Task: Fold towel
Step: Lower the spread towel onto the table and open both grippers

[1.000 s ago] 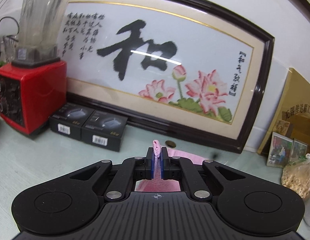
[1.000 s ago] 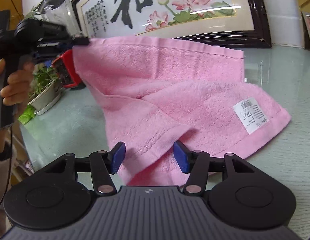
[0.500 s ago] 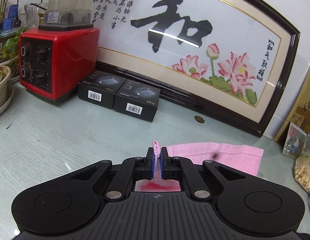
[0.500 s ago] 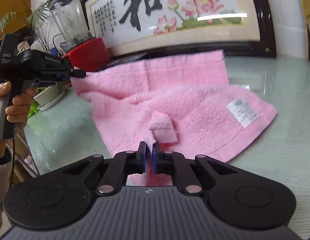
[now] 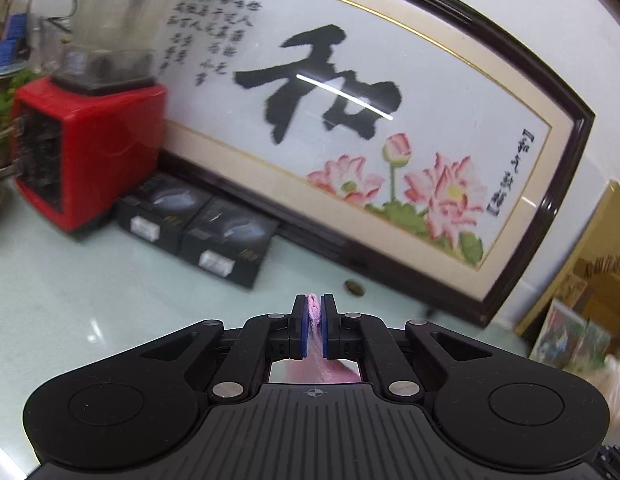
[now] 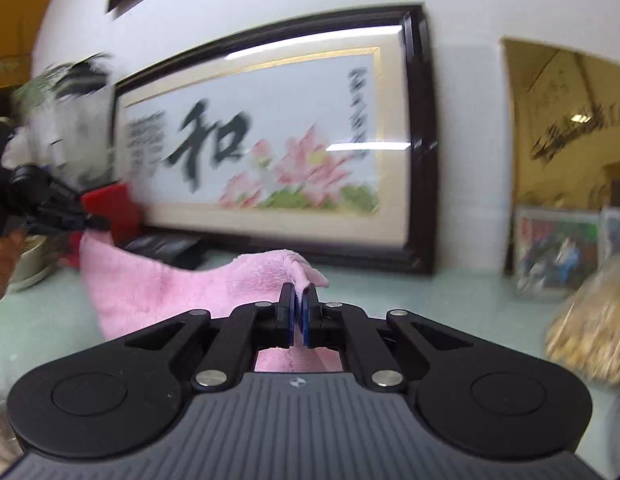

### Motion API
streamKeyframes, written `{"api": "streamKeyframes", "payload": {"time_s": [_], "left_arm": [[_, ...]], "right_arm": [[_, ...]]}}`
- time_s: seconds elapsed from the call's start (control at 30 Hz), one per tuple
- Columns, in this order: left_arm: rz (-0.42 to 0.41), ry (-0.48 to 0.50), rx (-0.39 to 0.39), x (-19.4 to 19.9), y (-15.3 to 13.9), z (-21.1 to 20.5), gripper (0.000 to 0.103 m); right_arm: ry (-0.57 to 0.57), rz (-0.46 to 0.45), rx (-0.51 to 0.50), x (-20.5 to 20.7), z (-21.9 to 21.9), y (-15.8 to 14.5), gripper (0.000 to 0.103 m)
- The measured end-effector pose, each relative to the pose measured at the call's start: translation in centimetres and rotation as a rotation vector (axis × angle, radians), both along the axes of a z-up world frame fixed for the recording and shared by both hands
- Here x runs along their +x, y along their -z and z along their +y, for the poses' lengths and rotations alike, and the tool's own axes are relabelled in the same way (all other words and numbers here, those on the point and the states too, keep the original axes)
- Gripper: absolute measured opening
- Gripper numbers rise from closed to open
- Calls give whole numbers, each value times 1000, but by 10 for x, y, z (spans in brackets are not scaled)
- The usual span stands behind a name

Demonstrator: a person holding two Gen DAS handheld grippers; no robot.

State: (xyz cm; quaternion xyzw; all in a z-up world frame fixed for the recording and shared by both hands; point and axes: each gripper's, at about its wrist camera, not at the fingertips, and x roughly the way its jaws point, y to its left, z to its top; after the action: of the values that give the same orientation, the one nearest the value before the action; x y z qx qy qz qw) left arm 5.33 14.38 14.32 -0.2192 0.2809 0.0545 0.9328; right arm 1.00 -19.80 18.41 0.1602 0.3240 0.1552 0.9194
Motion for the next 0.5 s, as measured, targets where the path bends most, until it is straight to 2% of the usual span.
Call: {"api": "streamKeyframes", "payload": {"time_s": [0.07,0.13,0.27,0.37,0.43,0.5], "left_arm": [[-42,-8,-35,24,-24,-9,5],[-104,-16,-44,28,-46,-14,5],[-266,26,-30,-6,-81,-22,6],[-319,65,-1,-44,-75,-25,6],[-309,90,17,-67,-62,-23,6],[-253,128,71,-100,-28,-27,6]], "right_arm": [[51,-70,5,30,-12,-11,4],[75,-132,6,46,-22,-28,4],[69,-240,-5,31,-41,-48,4],[40,-244,24,-2,-54,-39,5],[-1,-199,49,-32,-59,-22,5],[-63,-131,32,-65,-56,1,6]]}}
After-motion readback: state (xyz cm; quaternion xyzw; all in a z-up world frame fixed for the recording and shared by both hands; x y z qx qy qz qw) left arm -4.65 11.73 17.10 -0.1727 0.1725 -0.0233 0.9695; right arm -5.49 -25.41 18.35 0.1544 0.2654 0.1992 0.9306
